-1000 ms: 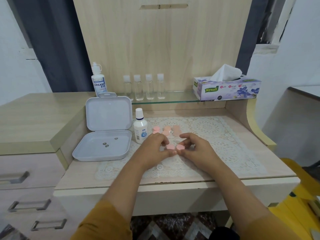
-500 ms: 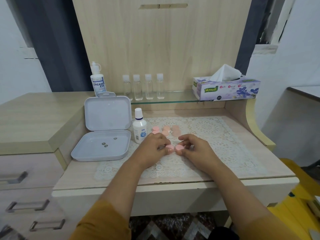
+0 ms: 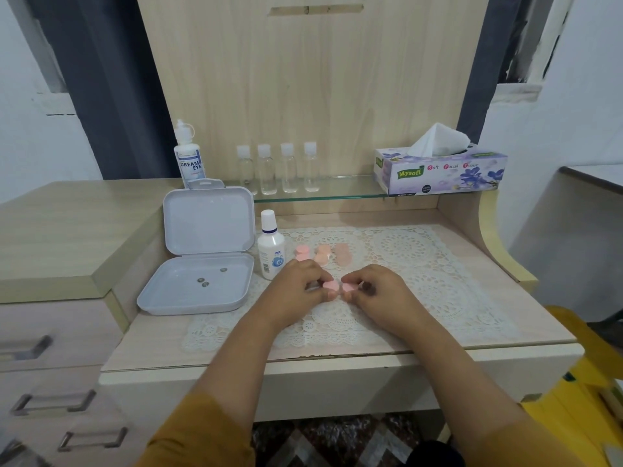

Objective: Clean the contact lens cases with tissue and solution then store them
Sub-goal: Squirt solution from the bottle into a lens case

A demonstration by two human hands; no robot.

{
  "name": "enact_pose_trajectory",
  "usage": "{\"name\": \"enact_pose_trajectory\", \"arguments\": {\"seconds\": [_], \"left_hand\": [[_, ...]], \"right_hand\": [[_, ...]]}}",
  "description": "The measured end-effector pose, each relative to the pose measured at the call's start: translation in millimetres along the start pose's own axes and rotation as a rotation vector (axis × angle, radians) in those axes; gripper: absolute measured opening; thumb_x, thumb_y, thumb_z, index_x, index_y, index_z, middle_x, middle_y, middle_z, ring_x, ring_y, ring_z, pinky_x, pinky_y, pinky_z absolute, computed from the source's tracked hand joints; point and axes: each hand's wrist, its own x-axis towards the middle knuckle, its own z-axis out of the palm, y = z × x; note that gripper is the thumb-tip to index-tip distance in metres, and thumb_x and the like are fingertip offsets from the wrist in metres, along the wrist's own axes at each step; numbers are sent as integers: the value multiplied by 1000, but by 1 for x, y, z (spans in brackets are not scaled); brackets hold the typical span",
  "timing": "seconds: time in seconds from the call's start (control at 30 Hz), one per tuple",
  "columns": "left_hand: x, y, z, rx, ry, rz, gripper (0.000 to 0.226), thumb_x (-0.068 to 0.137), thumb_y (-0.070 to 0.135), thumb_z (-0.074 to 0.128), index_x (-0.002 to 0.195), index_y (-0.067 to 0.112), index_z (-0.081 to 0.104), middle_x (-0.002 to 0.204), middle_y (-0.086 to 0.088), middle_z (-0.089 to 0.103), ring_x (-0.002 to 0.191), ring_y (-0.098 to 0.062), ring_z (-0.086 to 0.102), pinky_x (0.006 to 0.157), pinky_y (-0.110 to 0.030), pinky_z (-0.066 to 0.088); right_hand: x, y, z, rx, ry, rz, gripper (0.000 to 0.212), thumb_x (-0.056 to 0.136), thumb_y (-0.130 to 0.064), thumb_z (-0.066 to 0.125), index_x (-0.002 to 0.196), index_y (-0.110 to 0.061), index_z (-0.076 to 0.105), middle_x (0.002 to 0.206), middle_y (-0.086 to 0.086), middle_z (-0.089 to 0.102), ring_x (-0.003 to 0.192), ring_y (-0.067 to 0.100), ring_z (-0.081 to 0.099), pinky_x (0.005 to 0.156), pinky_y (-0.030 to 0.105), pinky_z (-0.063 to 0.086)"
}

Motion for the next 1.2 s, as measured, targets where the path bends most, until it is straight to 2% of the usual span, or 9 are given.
{"name": "enact_pose_trajectory", "arguments": {"seconds": [0.17, 0.3, 0.53, 0.7, 0.77, 0.9, 1.0, 1.13, 1.2], "left_hand": [[2, -4, 1, -20, 5, 16, 15, 81, 31, 73, 96, 28, 72, 93, 18, 60, 98, -7, 46, 84, -21, 34], [2, -3, 1, -3, 13, 16, 17, 81, 31, 73, 97, 27, 73, 93, 19, 60, 97, -6, 45, 82, -16, 32], [-1, 0, 0, 6, 6, 8, 17, 82, 31, 71, 98, 26, 71, 94, 18, 58, 97, -4, 46, 83, -16, 35], [-1, -1, 0, -23, 12, -7, 17, 80, 32, 73, 96, 26, 71, 95, 16, 60, 97, -6, 48, 88, -28, 41], [-1, -3, 0, -18, 3, -18, 23, 79, 34, 74, 101, 27, 71, 96, 16, 59, 99, -7, 48, 90, -30, 41], [-2, -2, 0, -30, 11, -66, 47, 80, 35, 74, 123, 22, 63, 107, 15, 58, 103, -5, 47, 95, -25, 39], [-3, 1, 0, -59, 50, -84, 39, 89, 27, 64, 128, 22, 60, 104, 15, 59, 96, -3, 48, 95, -24, 41], [-3, 1, 0, -42, 67, -125, 32, 94, 21, 51, 125, 23, 61, 117, 7, 59, 104, -6, 51, 98, -26, 41], [-4, 2, -1, -39, 74, -137, 28, 95, 22, 51, 121, 24, 63, 115, 9, 59, 101, -6, 53, 95, -24, 43]], "right_hand": [[0, 0, 1, -19, 18, 4, 18, 85, -28, 71, 102, -21, 72, 98, -8, 61, 92, 6, 53, 81, 20, 42], [0, 0, 2, -50, 30, -8, 17, 85, -28, 70, 101, -23, 71, 97, -8, 60, 92, 7, 52, 79, 18, 40], [-1, 2, 1, -36, 22, -22, 19, 85, -31, 70, 104, -25, 70, 99, -11, 61, 94, 6, 53, 83, 20, 44], [-2, 4, 1, -23, 30, -34, 27, 87, -33, 66, 113, -25, 68, 104, -11, 61, 96, 0, 53, 81, 13, 40], [-2, 4, 1, -37, 21, -39, 22, 88, -35, 65, 109, -26, 68, 102, -11, 59, 96, 1, 51, 80, 13, 38], [-3, 5, 0, -65, 17, -50, 16, 89, -37, 64, 102, -29, 67, 98, -12, 58, 96, 4, 51, 84, 21, 43], [-4, 4, 0, -72, 16, -52, 16, 89, -37, 63, 102, -29, 67, 97, -12, 58, 96, 4, 51, 84, 23, 44], [-4, 3, -1, -51, 38, -30, 12, 90, -33, 62, 101, -30, 66, 98, -13, 57, 95, 0, 49, 77, 15, 37], [-5, 2, -2, -18, 58, -16, 10, 90, -32, 61, 100, -30, 65, 99, -13, 57, 95, -1, 50, 75, 14, 37]]}}
